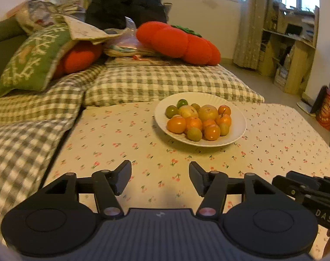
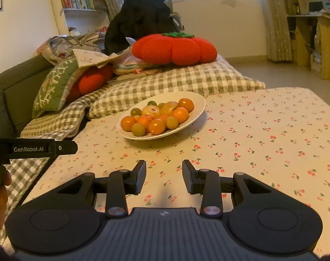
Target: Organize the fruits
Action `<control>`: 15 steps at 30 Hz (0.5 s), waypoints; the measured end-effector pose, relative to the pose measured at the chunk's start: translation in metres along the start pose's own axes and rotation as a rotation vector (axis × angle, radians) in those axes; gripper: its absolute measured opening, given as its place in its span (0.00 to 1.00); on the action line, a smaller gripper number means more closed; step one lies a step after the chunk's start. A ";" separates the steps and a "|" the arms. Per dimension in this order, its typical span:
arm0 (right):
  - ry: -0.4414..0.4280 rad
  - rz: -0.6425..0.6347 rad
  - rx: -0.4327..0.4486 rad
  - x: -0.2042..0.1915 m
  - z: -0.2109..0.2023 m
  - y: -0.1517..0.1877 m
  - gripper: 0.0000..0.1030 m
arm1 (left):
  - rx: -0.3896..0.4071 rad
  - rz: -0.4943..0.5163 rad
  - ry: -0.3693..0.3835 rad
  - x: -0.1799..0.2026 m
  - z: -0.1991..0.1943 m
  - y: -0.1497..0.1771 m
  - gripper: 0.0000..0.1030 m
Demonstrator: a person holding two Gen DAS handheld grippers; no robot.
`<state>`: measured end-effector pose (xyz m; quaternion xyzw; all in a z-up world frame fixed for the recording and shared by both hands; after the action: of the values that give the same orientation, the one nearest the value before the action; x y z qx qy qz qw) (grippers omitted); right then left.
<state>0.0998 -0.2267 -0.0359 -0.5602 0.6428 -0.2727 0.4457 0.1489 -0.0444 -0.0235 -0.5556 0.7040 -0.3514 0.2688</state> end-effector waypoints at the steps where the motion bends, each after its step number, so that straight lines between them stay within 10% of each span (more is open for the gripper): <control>1: 0.002 -0.001 0.006 -0.003 -0.006 0.000 0.32 | 0.002 -0.009 -0.004 -0.001 -0.008 0.004 0.58; 15: 0.026 0.017 0.085 -0.024 -0.065 -0.005 0.36 | 0.087 0.013 -0.009 0.011 -0.089 0.033 0.72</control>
<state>0.0440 -0.2140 0.0043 -0.5316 0.6412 -0.3030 0.4630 0.0583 -0.0330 0.0042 -0.5403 0.6905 -0.3772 0.2983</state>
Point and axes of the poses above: each gripper's, at about its wrist camera, not at the fingertips, and z roughly the way its jaws point, x to its right, y to its underside, the point moved 8 cm from there along z, roughly the way its jaws point
